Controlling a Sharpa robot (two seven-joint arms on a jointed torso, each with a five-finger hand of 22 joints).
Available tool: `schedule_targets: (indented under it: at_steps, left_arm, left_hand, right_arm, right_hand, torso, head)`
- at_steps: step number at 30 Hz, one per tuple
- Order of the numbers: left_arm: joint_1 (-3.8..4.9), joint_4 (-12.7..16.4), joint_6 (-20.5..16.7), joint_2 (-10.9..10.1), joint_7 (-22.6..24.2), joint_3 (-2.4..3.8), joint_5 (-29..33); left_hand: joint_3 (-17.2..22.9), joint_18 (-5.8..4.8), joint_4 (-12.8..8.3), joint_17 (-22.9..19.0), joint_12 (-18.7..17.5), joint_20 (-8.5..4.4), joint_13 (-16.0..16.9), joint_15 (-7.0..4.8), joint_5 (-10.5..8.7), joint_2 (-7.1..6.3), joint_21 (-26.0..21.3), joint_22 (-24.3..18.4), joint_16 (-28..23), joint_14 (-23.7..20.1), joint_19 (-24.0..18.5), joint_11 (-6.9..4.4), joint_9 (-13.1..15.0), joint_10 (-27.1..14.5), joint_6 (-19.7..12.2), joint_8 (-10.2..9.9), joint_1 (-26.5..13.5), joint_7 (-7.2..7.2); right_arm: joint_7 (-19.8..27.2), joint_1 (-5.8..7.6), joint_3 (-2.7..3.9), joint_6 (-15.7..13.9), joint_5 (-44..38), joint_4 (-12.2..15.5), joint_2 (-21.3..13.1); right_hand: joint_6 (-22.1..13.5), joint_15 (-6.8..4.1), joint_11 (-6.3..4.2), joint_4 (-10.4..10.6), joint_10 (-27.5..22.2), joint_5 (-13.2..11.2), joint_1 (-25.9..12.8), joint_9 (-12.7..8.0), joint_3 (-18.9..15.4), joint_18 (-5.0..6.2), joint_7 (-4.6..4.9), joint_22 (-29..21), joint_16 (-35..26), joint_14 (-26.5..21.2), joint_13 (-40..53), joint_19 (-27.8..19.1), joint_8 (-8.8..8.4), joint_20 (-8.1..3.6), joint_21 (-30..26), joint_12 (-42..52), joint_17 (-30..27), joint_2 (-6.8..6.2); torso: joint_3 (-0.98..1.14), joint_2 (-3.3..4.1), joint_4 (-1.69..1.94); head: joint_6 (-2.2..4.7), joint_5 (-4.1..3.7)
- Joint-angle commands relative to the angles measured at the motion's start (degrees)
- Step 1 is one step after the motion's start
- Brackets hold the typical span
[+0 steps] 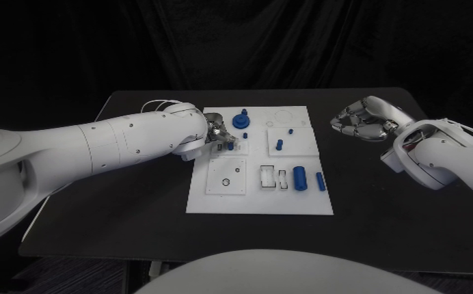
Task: Assemble the parts on the task board
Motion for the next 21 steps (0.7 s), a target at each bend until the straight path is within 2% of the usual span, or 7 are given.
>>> schedule_targets:
  at_steps: [1, 6, 18, 20, 21]
  left_arm:
    - [-0.42, 0.07, 1.34, -0.01, -0.12, -0.20, 0.06]
    - [-0.43, 0.07, 1.66, -0.08, -0.36, -0.20, 0.06]
    - [-0.44, 0.37, 0.40, -0.80, -0.83, -0.20, 0.06]
    - [-0.44, 0.73, -1.04, -1.25, -0.18, -0.20, 0.06]
    - [-0.44, 0.92, -1.68, -1.46, 0.17, -0.20, 0.06]
  left_hand:
    - [-1.66, 0.82, 1.11, 15.09, 0.20, 0.49, 15.09, 0.39, -0.89, 0.03, -0.28, 3.76, -0.06, 6.05, -0.08, 0.32, -2.35, 6.07, 0.27, -0.50, -0.96, 0.47]
    - [-3.67, 0.82, 2.27, 15.09, 0.20, 0.54, 15.09, 0.41, -1.37, 0.16, -0.30, 3.85, -0.06, 6.05, -0.03, 0.34, -2.60, 6.07, 0.53, -0.86, -1.16, 0.44]
    - [-5.42, 0.68, 2.53, 15.09, 0.20, 0.43, 15.09, 0.23, -1.45, 0.58, 0.04, 4.51, -0.06, 6.05, 0.46, 0.09, -1.72, 6.07, 1.50, -0.25, 0.07, 0.11]
    - [-6.99, 0.60, 3.16, 15.09, 0.20, 0.25, 15.09, 0.06, -2.12, 0.86, 0.21, 4.87, -0.06, 6.05, 0.73, -0.12, 0.24, 6.07, 1.60, 0.74, 0.44, -0.15]
    - [-8.57, 0.60, 3.90, 15.09, 0.20, -0.03, 15.09, -0.08, -2.58, 1.16, 0.28, 5.07, -0.06, 6.05, 0.89, -0.20, 2.77, 6.07, 1.12, 1.81, 0.94, -0.50]
  right_arm:
    - [-1.20, -0.16, 0.04, 0.64, -0.30, -0.02, -0.03]
    - [-1.29, -0.16, 0.04, 0.78, -0.30, 0.00, -0.06]
    - [-1.44, -0.16, 0.04, 0.89, -0.49, 0.16, -0.25]
    - [-1.42, -0.16, 0.04, 0.84, -0.53, 0.23, -0.34]
    - [-1.40, -0.16, 0.04, 0.81, -0.54, 0.26, -0.38]
  right_hand:
    - [-0.31, -0.01, 0.06, 0.09, -0.24, 0.03, -0.11, 0.09, 0.38, 0.89, 0.02, 1.52, -0.18, 1.52, -0.08, -0.08, -0.33, 0.13, -0.23, -0.37, -0.05, 0.13]
    - [-0.32, 0.01, 0.07, 0.12, -0.30, -0.01, -0.17, 0.10, 0.39, 0.92, 0.02, 1.46, -0.22, 1.50, -0.15, -0.13, -0.35, 0.14, -0.37, -0.43, -0.09, 0.10]
    - [-0.32, 0.02, 0.07, 0.12, -0.31, -0.03, -0.22, 0.11, 0.40, 0.92, 0.02, 1.46, -0.26, 1.48, -0.13, -0.14, -0.37, 0.16, -0.40, -0.43, -0.11, 0.05]
    - [-0.32, 0.02, 0.07, 0.12, -0.31, -0.03, -0.22, 0.11, 0.40, 0.92, 0.02, 1.46, -0.26, 1.48, -0.13, -0.14, -0.37, 0.16, -0.40, -0.43, -0.11, 0.05]
    - [-0.33, 0.03, 0.08, 0.14, -0.32, -0.04, -0.26, 0.12, 0.40, 0.92, 0.03, 1.46, -0.24, 1.48, -0.14, -0.15, -0.38, 0.16, -0.41, -0.43, -0.10, 0.02]
  torso:
    - [0.02, 0.04, -0.01]
    - [0.02, 0.04, 0.03]
    - [0.00, 0.07, 0.07]
    - [0.02, 0.07, 0.08]
    - [0.02, 0.06, 0.08]
  head:
    - [0.01, -0.02]
    - [0.01, 0.05]
    - [0.01, 0.02]
    - [0.01, 0.08]
    - [0.01, 0.23]
